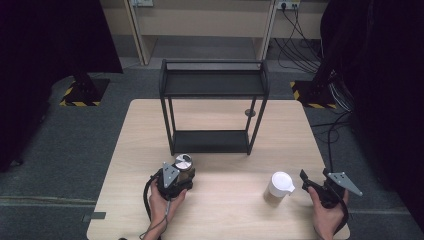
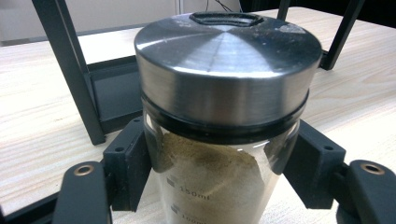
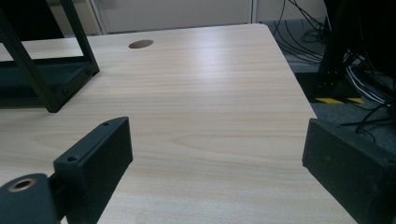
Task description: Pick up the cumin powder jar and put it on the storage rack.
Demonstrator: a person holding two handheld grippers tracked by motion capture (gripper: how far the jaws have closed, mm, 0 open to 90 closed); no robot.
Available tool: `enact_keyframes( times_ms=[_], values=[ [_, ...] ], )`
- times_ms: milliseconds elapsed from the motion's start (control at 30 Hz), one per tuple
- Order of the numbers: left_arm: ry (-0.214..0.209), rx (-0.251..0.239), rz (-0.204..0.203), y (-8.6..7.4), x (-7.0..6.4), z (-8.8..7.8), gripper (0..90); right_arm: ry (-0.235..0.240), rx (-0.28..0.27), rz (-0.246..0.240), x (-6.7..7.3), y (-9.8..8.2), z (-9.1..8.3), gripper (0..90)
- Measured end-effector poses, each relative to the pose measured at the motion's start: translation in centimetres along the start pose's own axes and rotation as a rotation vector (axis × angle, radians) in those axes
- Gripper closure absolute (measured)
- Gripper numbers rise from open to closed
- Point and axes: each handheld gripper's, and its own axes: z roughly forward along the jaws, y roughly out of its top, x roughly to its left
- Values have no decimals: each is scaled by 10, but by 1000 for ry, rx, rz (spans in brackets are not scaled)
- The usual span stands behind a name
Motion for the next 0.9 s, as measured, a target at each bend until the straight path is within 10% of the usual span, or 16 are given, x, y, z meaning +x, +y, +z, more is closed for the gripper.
enact_keyframes(
  times_ms=[367, 567, 900],
  values=[
    [-6, -68, -33, -7, 3, -7, 314, 0, 2, -3, 0, 0, 0, 87],
    [32, -208, -38, -2, -7, -27, 313, -1, 3, -5, 1, 1, 0, 87],
    [61, -234, -13, 2, -12, -34, 313, 0, 4, -5, 0, 1, 0, 87]
  ],
)
